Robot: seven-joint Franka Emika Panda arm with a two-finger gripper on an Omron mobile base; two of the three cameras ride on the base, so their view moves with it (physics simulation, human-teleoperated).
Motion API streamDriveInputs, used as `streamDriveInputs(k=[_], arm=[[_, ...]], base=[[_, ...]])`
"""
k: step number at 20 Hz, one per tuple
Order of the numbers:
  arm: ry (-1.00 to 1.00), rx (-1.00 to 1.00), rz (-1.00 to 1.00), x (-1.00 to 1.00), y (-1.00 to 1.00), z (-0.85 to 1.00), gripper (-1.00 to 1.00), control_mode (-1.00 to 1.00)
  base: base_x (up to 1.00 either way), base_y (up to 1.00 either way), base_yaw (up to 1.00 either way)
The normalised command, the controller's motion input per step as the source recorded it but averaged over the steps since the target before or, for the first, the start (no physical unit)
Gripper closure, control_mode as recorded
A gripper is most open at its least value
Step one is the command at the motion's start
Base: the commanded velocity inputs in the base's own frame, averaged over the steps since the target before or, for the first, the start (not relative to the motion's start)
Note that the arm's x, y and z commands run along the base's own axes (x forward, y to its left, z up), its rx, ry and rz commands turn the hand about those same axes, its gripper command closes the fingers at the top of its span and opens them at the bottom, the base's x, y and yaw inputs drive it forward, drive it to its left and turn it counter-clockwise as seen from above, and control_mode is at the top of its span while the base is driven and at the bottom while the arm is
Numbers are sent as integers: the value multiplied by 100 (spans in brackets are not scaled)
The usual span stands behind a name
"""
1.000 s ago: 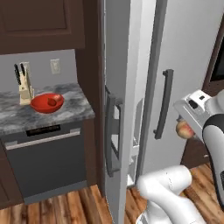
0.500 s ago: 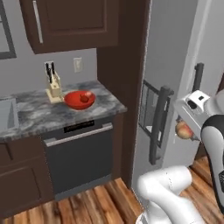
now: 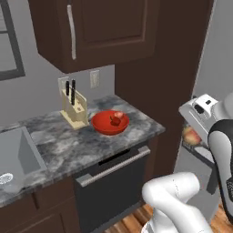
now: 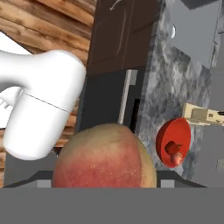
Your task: Take the peach, bell pepper, and peach from the freezer and place them in the bowl on the counter.
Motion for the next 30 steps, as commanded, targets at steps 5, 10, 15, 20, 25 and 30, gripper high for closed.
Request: streamDriveInputs(k=[5, 10, 15, 20, 25, 30], arm=[[0, 0, 0, 0, 0, 0, 100, 100], [0, 0, 0, 0, 0, 0, 100, 100], [0, 0, 0, 0, 0, 0, 100, 100], [0, 0, 0, 0, 0, 0, 100, 100], [8, -3, 6, 48, 19, -18, 100, -100], [4, -9, 1, 67, 13, -70, 100, -100]], base=[[99, 89, -18], [100, 5, 8], [94, -15, 35], [87, 0, 43], [33, 6, 12], [0, 0, 0]])
